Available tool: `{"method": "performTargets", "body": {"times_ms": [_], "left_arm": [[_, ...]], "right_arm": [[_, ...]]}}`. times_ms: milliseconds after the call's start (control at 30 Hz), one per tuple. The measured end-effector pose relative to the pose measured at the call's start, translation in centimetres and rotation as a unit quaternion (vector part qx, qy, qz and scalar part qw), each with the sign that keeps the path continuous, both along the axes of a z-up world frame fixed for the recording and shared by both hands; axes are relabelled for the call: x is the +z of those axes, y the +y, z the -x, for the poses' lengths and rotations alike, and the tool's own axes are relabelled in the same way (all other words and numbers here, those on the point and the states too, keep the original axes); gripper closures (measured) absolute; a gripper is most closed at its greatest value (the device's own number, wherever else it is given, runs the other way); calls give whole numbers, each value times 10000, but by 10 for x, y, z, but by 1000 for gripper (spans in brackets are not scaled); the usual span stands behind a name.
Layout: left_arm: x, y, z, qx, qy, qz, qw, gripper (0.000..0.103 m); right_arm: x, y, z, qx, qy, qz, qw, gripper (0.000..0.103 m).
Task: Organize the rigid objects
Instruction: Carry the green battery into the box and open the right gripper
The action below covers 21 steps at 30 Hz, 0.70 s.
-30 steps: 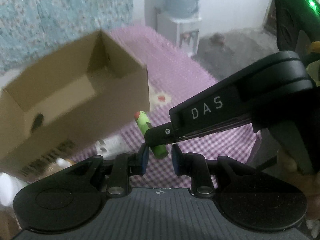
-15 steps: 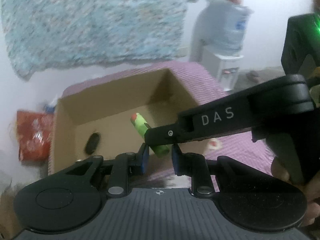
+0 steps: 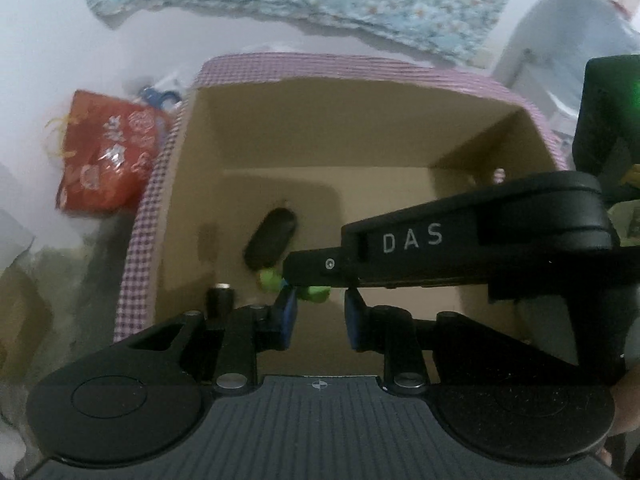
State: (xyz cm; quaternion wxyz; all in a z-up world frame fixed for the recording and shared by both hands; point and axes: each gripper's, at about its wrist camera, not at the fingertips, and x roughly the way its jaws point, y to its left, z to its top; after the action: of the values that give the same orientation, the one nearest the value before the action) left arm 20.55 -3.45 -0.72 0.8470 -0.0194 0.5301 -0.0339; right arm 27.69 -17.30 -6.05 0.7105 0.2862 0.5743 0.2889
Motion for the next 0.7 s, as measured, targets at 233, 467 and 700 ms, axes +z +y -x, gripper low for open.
{"method": "performTargets", "body": {"times_ms": [233,467,700], "left_arm": [[22,8,9,53,-325,142,9994,75],[47,6,27,-153,-796,506,9954,67],[68,2,58,-488,-1089,872,9890,57]], "right_arm": [[7,-13,4,-172,-45,-258,9995,85],[39,-54,34,-599,-409,-559,9958,85],[67,-107,97,-1213,-904,-1033,9831,84]]}}
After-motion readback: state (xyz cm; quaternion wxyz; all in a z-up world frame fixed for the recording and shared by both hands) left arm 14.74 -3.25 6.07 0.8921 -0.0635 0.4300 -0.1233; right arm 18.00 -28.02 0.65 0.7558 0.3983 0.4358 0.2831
